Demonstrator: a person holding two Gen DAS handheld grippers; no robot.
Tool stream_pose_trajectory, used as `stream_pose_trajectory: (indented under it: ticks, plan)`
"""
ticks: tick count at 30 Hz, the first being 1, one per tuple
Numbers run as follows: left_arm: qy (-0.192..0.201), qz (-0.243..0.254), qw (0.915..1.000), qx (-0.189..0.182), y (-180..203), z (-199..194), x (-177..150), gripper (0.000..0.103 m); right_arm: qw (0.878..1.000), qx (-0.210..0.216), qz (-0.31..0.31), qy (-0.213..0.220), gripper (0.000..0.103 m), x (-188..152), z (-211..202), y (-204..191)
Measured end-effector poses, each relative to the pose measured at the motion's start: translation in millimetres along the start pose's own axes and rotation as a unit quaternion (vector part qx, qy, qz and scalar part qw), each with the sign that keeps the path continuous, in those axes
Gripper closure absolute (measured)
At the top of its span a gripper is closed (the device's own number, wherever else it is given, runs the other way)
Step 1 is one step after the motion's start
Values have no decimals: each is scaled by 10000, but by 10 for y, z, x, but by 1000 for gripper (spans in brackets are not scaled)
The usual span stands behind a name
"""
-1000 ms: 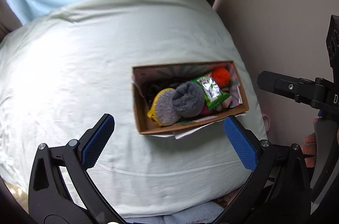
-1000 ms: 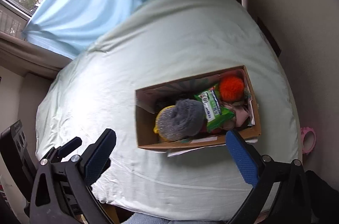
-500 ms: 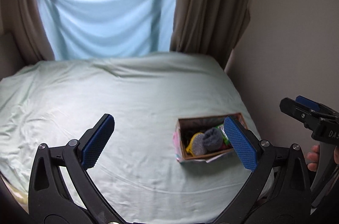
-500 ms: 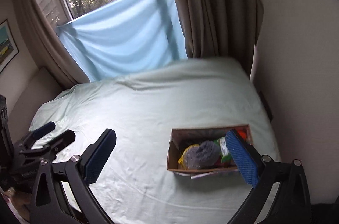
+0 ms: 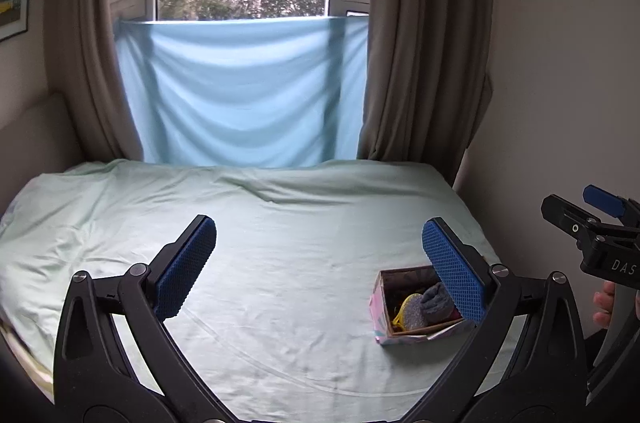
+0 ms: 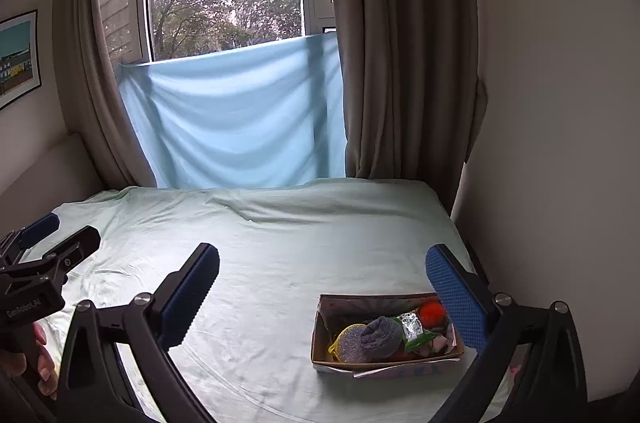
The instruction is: Organize soft objects
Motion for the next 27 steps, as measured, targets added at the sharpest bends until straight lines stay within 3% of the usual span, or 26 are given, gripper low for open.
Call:
stream_pose_trajectory:
  ticks: [27]
  plan:
    - [95,-76,9999,108,-31,1,-20,0,9997,-143,-67,168,0,93,-6,-23]
Point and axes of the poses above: each gripper's, at about its wrist camera, not at the fingertips, and z roughly the way its jaws point, y to its right, x to its top, the point moved 5 cm from there along z, roughly the way its jaws point, and after that the axes turned 1 degree about z, right-handed, at the moved point
